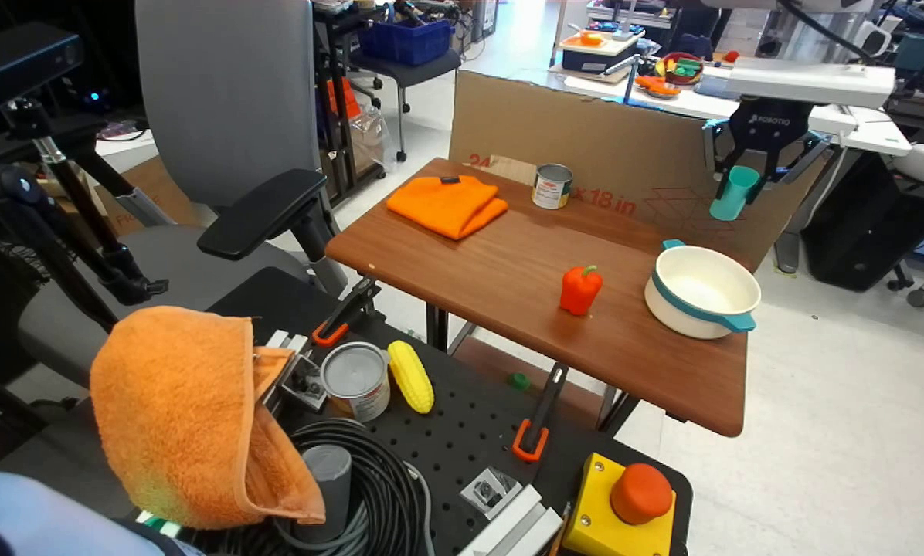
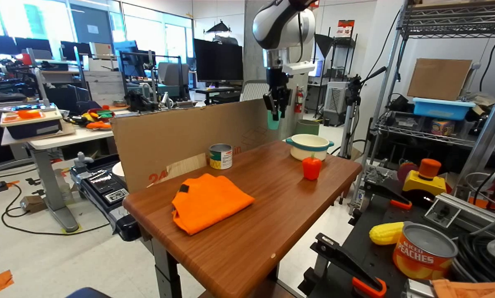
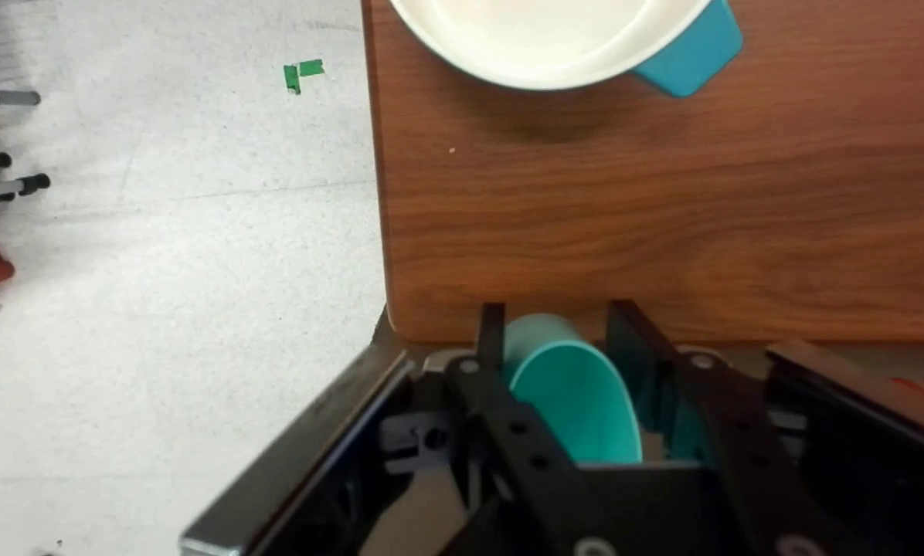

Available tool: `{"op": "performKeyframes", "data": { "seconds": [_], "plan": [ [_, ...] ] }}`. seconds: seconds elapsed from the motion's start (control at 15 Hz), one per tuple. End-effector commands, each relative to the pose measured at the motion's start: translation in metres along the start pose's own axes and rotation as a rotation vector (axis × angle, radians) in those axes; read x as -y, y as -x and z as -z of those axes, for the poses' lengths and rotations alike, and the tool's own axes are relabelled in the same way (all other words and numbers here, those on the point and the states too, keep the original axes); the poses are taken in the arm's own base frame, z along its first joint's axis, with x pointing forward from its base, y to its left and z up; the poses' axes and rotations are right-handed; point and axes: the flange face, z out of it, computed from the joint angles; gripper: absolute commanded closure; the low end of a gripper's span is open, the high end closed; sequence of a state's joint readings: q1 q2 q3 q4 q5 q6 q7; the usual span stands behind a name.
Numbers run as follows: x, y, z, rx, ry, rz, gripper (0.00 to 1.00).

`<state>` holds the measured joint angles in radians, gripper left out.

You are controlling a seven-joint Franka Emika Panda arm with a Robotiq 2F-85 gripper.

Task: Put the green cup in the bowl

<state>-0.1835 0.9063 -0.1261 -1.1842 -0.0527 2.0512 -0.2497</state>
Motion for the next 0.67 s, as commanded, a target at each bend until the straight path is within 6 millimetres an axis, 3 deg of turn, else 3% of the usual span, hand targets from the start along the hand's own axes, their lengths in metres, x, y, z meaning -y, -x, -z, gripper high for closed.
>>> {"op": "performKeyframes", "data": {
  "seconds": [0.0, 0.27, 0.6],
  "plan": [
    [-0.004, 0.036, 0.046, -0.042, -0.015, 0.1, 0.88],
    [-0.008, 0.08, 0.069, -0.008, -0.048, 0.203, 0.88],
    [-0.005, 0.144, 0.051, 0.104, -0.07, 0.313, 0.88]
  ]
}}
